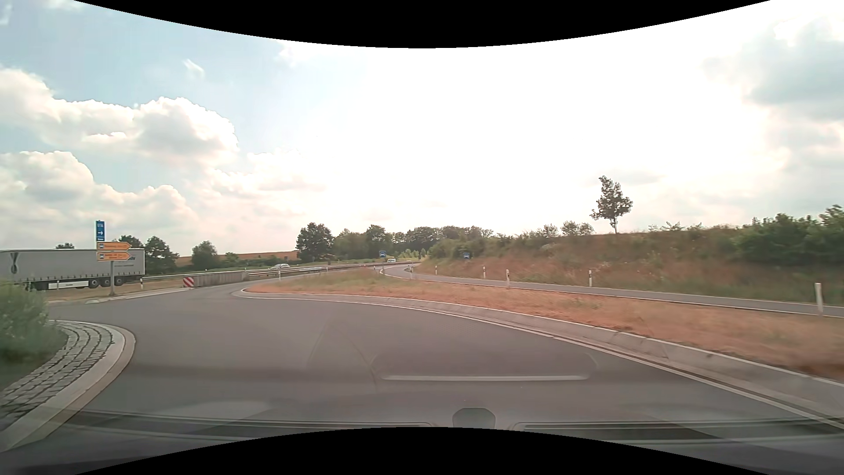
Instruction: Follow the waypoints while adhering to traffic rules and regulations
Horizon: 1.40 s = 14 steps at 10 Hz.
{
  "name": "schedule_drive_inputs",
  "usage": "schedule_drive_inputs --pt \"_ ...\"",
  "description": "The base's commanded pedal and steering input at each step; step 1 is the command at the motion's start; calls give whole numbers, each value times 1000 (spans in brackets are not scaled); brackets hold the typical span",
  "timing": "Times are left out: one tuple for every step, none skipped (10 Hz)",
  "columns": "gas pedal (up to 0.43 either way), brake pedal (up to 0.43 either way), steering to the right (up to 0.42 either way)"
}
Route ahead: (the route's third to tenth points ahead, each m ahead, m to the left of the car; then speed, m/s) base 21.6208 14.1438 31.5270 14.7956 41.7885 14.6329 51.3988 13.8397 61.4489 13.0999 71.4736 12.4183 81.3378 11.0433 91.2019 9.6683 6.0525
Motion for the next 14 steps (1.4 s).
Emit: schedule_drive_inputs --pt "118 0 -249" --pt "118 0 -248" --pt "118 0 -249" --pt "118 0 -249" --pt "118 0 -248" --pt "118 0 -246" --pt "118 0 -243" --pt "118 0 -238" --pt "118 0 -236" --pt "118 0 -236" --pt "118 0 -237" --pt "118 0 -241" --pt "118 0 -243" --pt "118 0 -243"
